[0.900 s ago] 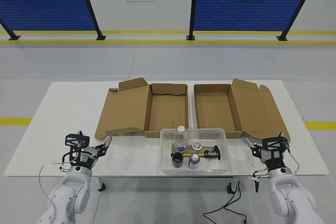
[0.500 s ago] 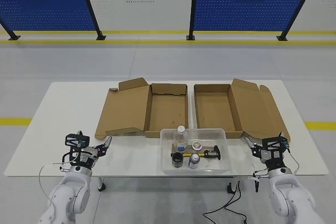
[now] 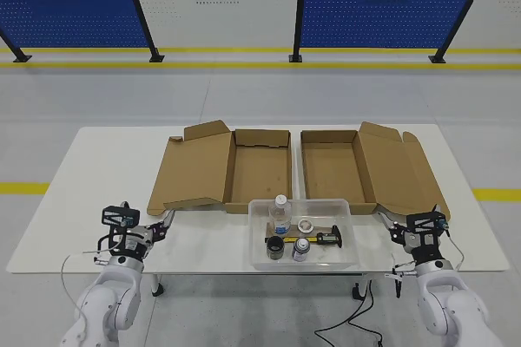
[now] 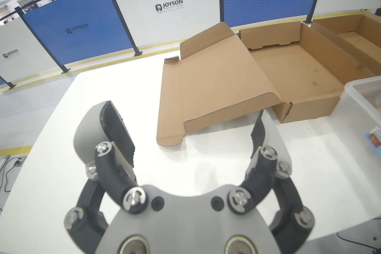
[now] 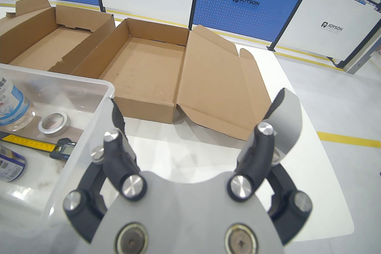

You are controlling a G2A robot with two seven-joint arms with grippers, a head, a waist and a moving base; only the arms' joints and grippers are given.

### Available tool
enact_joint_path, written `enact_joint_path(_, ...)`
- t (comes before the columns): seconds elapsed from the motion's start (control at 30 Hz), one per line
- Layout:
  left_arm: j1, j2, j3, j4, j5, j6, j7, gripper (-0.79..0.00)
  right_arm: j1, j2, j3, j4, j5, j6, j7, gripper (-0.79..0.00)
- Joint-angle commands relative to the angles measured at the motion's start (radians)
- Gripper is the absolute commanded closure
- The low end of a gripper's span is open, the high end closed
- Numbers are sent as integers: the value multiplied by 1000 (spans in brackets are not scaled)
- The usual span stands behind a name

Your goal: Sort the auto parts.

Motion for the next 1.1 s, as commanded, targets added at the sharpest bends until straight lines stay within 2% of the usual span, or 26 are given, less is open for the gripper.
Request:
enact_joint_path(0.0,-15,-2,23,4,23,0,-6,-785,0,0,0,0,0,0,0,-785)
enact_joint_path(0.27,-93,-12,95,-4,11,-47,-27,-785,0,0,0,0,0,0,0,-785)
enact_joint_path(0.53,-210,-24,214,-61,-26,-156,-89,-785,0,0,0,0,0,0,0,-785)
enact_joint_path(0.6,-243,-29,251,-53,-62,-183,-127,-785,0,0,0,0,0,0,0,-785)
enact_joint_path(0.8,-366,-45,383,29,-9,-252,-150,-785,0,0,0,0,0,0,0,-785)
enact_joint_path(1.07,-469,-75,521,90,-32,-263,-159,-785,0,0,0,0,0,0,0,-785)
